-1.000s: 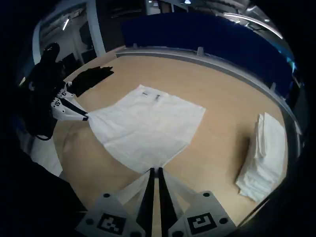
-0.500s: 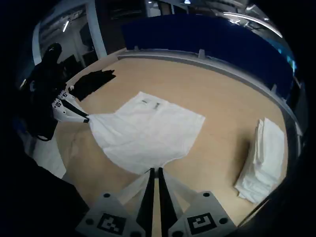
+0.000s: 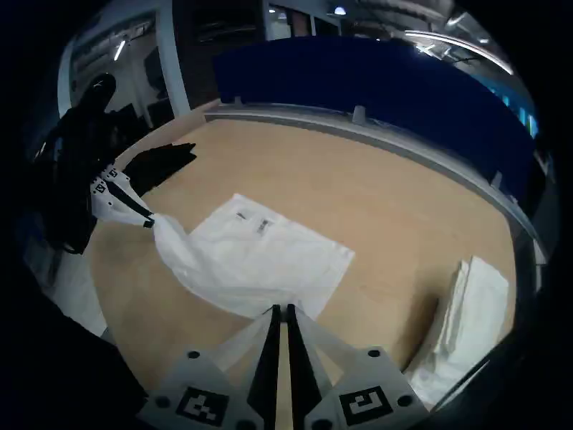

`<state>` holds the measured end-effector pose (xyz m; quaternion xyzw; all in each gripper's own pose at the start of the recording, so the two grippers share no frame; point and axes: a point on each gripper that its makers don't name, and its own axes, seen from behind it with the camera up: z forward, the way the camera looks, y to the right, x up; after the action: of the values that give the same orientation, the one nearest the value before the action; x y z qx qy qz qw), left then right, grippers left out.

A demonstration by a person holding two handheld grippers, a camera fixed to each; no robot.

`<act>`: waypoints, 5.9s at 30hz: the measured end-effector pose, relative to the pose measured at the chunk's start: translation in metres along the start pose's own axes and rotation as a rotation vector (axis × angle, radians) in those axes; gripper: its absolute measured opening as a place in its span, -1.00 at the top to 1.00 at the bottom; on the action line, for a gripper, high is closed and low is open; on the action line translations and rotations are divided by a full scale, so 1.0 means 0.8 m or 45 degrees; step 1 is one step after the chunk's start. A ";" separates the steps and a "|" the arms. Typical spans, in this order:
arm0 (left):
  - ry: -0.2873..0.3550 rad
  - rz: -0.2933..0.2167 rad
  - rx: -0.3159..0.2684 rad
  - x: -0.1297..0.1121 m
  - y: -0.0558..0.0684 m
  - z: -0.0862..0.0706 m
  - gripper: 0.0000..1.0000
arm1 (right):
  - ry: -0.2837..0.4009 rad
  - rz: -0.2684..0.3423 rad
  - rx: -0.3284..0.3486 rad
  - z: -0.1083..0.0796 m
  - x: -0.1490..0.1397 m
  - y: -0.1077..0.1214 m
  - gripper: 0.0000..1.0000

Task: Fold towel

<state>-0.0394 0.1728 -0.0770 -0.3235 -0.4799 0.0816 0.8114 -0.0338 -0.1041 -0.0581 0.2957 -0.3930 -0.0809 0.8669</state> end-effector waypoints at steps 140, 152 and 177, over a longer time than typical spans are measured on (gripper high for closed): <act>0.086 -0.558 0.367 -0.147 -0.097 -0.038 -0.83 | -0.233 -0.184 -0.010 0.106 -0.093 0.036 -0.52; 0.074 -0.625 0.371 -0.171 -0.083 -0.048 -0.82 | -0.259 -0.167 -0.015 0.113 -0.105 0.042 0.32; 0.068 -0.647 0.355 -0.186 -0.069 -0.049 -0.83 | -0.182 -0.185 -0.032 0.105 -0.070 0.036 0.91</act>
<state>-0.0945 0.0461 -0.1643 -0.0804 -0.5082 -0.0675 0.8548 -0.1358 -0.0972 -0.0338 0.3059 -0.4304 -0.1695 0.8321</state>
